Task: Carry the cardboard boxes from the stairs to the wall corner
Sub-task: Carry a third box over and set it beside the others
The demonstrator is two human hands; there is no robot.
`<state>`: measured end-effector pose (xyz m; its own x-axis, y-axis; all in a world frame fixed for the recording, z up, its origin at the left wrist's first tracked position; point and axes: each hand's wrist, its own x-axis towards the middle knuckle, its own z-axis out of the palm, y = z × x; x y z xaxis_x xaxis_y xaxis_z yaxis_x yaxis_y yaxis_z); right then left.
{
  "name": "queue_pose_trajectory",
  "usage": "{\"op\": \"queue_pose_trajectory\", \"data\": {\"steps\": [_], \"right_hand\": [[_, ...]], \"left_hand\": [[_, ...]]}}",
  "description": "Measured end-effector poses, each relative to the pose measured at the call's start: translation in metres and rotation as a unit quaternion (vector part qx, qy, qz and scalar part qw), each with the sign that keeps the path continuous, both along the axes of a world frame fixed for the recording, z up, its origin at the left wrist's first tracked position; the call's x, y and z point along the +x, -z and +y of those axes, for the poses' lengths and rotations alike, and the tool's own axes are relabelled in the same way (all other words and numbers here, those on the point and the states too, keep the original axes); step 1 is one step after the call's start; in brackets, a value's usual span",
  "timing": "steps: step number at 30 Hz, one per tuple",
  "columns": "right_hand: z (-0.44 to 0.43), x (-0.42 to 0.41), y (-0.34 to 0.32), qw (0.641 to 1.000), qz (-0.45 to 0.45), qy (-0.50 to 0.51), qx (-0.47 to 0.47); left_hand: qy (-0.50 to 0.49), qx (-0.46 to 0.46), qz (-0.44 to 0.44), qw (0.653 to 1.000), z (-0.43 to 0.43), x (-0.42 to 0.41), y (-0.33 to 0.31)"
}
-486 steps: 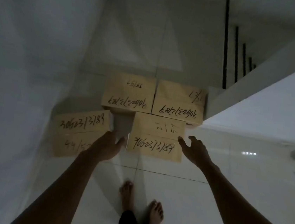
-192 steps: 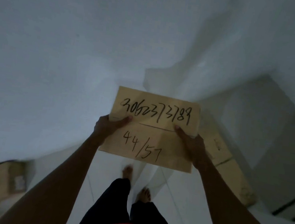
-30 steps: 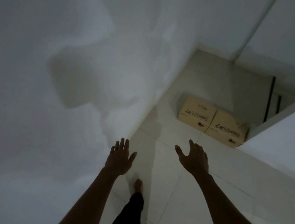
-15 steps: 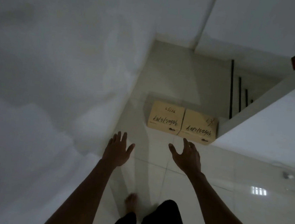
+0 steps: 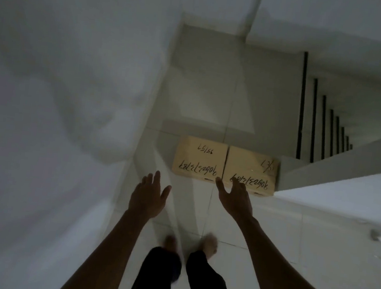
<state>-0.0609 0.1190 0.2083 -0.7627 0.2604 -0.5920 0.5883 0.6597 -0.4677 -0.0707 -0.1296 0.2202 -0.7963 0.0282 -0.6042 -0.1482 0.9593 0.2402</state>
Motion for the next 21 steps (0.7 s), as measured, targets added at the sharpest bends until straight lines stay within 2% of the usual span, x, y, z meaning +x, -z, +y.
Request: {"op": "queue_pose_trajectory", "data": {"steps": [6, 14, 21], "right_hand": [[0.016, -0.095, 0.071, 0.998, -0.040, 0.047, -0.026], [0.032, -0.173, 0.240, 0.986, -0.115, 0.116, -0.044], [0.046, -0.198, 0.417, 0.989, -0.117, 0.091, -0.003]], "left_hand": [[-0.014, 0.000, -0.030, 0.999, 0.016, -0.100, 0.074], [-0.039, -0.013, -0.062, 0.997, 0.023, -0.203, 0.240], [-0.089, 0.003, -0.085, 0.992, 0.028, -0.242, 0.386]]}}
